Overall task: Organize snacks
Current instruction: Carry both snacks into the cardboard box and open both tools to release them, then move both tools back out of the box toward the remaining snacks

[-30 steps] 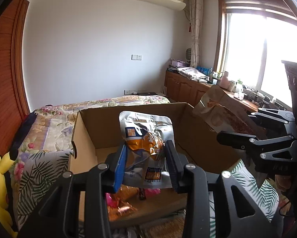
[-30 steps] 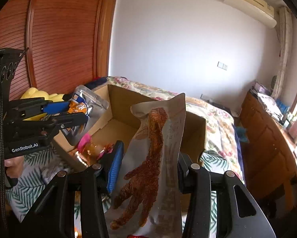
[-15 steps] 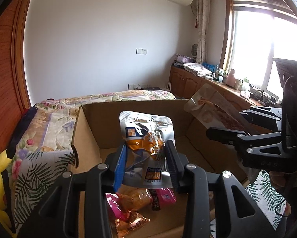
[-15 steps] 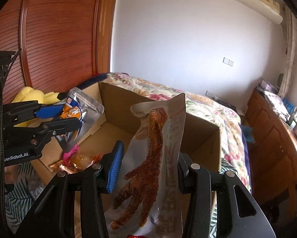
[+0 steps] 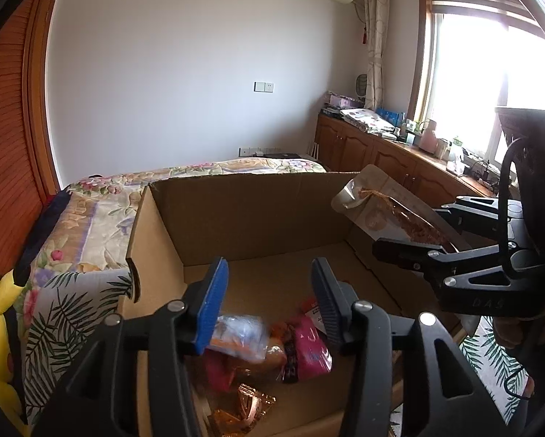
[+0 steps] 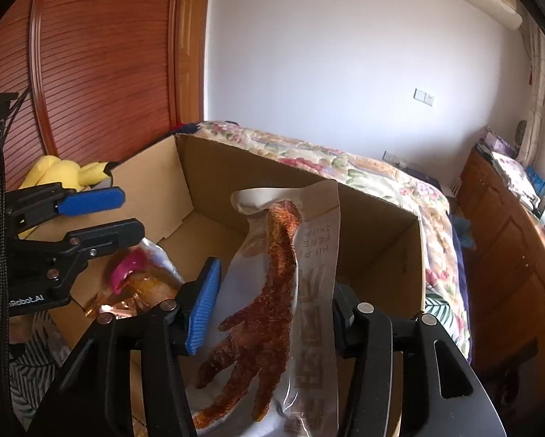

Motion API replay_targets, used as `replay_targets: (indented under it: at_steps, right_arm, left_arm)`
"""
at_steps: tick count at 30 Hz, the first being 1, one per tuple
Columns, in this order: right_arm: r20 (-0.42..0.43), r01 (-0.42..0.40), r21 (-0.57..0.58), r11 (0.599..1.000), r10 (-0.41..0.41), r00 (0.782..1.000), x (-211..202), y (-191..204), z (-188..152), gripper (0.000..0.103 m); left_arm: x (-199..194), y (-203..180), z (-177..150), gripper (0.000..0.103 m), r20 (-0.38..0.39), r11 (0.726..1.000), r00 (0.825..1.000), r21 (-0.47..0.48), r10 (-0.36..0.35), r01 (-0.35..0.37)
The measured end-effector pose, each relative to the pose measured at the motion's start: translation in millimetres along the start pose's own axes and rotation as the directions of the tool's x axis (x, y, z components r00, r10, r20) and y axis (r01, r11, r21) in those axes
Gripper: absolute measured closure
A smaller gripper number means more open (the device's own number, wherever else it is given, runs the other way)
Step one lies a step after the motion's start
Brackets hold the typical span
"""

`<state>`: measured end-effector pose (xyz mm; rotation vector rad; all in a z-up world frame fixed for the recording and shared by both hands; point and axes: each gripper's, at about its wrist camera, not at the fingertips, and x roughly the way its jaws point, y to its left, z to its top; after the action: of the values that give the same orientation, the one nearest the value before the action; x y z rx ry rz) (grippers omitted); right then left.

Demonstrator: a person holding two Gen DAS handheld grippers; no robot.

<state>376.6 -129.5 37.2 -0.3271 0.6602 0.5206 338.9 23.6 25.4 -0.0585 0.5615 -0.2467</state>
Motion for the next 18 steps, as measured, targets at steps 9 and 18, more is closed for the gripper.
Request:
replay_targets:
  at_steps: [9, 18]
  right_arm:
    - [-0.003, -0.003, 0.038, 0.999, 0.003, 1.0, 3.8, -3.1, 2.9, 0.039]
    - [0.014, 0.011, 0.063, 0.998, -0.012, 1.0, -0.4, -12.7, 5.4, 0.032]
  left_arm:
    - [-5.3, -4.1, -2.0, 0.055, 0.0, 1.0, 1.0, 0.016, 0.01, -0.01]
    - [-17.6, -9.0, -0.6, 0.055, 0.006, 0.999, 1.0, 0.03, 0.017, -0.018]
